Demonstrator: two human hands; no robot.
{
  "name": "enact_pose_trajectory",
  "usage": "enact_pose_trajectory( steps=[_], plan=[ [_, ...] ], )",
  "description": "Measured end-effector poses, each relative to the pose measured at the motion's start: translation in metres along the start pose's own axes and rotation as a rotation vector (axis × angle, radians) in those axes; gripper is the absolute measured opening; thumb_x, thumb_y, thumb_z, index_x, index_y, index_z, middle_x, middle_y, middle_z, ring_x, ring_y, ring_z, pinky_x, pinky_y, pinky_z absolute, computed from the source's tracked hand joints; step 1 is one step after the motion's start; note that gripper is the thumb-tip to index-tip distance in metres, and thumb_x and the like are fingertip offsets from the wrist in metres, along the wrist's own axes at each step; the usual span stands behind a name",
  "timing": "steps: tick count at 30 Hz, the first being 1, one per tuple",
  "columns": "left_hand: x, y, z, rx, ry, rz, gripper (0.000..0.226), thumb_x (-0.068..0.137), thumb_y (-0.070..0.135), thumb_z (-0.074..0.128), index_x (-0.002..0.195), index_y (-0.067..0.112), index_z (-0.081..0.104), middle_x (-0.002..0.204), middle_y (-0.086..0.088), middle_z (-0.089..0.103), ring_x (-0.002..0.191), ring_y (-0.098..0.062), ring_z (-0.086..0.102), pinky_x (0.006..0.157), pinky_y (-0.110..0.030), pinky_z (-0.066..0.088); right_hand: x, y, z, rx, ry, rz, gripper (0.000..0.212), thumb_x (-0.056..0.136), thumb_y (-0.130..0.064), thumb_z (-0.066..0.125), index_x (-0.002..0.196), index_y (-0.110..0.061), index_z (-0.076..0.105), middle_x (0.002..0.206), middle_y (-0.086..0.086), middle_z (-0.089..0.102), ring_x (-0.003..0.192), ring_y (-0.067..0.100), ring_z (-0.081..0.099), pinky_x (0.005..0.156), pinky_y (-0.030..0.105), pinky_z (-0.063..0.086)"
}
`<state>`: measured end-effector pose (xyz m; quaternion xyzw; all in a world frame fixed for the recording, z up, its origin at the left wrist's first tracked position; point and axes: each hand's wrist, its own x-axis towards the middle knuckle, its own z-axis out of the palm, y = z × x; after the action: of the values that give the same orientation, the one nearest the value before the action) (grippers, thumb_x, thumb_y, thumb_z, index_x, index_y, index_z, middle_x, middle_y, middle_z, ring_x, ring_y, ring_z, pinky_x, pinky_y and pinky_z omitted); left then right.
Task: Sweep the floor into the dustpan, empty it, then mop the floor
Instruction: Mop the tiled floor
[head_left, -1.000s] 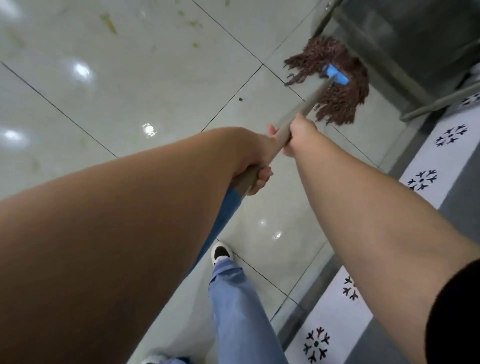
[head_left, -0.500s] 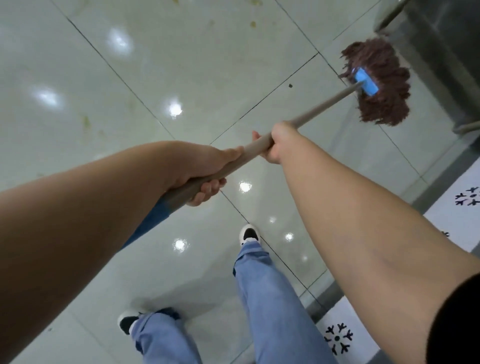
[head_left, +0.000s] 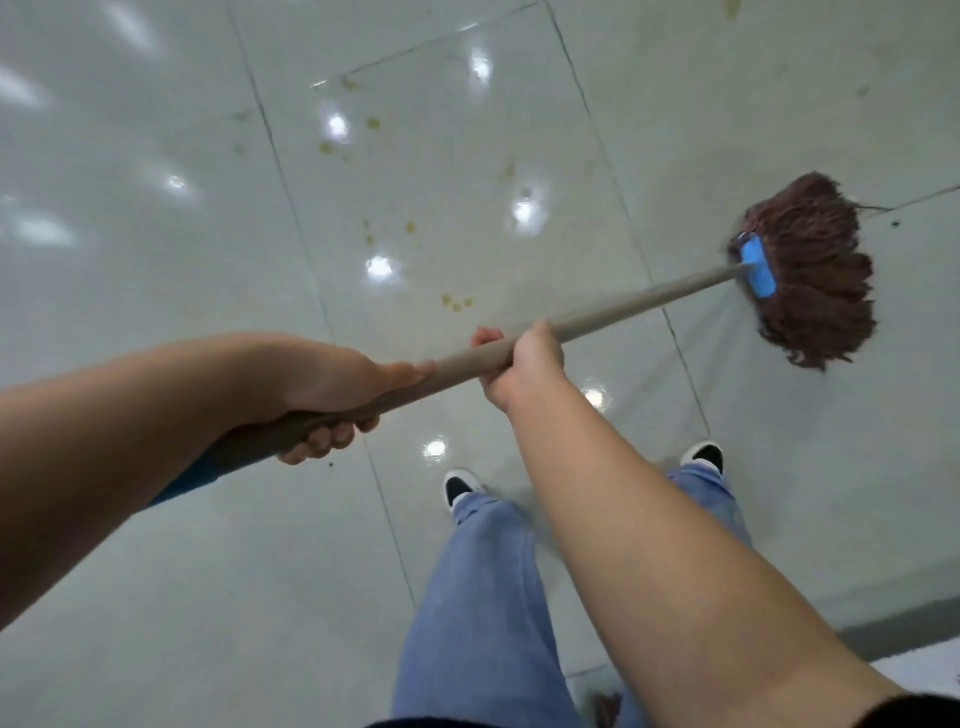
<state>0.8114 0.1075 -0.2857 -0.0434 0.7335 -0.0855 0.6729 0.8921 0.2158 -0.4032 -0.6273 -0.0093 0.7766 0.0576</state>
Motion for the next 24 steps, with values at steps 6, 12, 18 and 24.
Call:
enact_pose_trajectory(
  steps=[6, 12, 18, 24],
  plan=[
    [-0.013, -0.095, -0.037, -0.054, 0.009, -0.111, 0.069, 0.074, 0.081, 0.032, 0.068, 0.013, 0.038, 0.036, 0.001, 0.033, 0.028, -0.014, 0.03, 0.04, -0.015, 0.028, -0.004, 0.079, 0.044, 0.153, -0.035, 0.104, 0.053, 0.093, -0.057, 0.041, 0.069, -0.01, 0.045, 0.046, 0.0, 0.048, 0.043, 0.014, 0.046, 0.043, 0.016, 0.045],
    [-0.001, -0.053, -0.056, -0.022, -0.004, -0.089, 0.069, 0.075, 0.08, 0.032, 0.068, 0.011, 0.038, 0.036, 0.001, 0.034, 0.027, -0.014, 0.03, 0.04, -0.013, 0.029, 0.016, 0.042, 0.059, 0.175, -0.02, 0.089, 0.057, 0.092, -0.062, 0.038, 0.06, -0.014, 0.036, 0.034, -0.005, 0.034, 0.03, 0.01, 0.033, 0.04, 0.011, 0.034],
    [0.026, 0.053, -0.06, -0.023, 0.029, 0.001, 0.068, 0.08, 0.077, 0.032, 0.069, 0.011, 0.041, 0.029, 0.003, 0.034, 0.022, -0.013, 0.028, 0.039, -0.008, 0.03, 0.061, -0.063, 0.062, 0.207, 0.003, 0.01, 0.054, 0.093, -0.06, 0.036, 0.062, -0.015, 0.033, 0.032, -0.005, 0.032, 0.021, 0.01, 0.031, 0.034, 0.006, 0.031],
    [0.042, 0.231, -0.041, -0.136, -0.066, 0.223, 0.059, 0.087, 0.067, 0.034, 0.069, 0.011, 0.038, 0.024, 0.005, 0.03, 0.019, -0.01, 0.024, 0.037, -0.004, 0.026, 0.111, -0.24, 0.044, 0.149, 0.18, -0.141, 0.043, 0.095, -0.052, 0.041, 0.074, -0.015, 0.037, 0.051, -0.002, 0.037, 0.018, 0.01, 0.033, 0.032, 0.007, 0.032]
  ],
)
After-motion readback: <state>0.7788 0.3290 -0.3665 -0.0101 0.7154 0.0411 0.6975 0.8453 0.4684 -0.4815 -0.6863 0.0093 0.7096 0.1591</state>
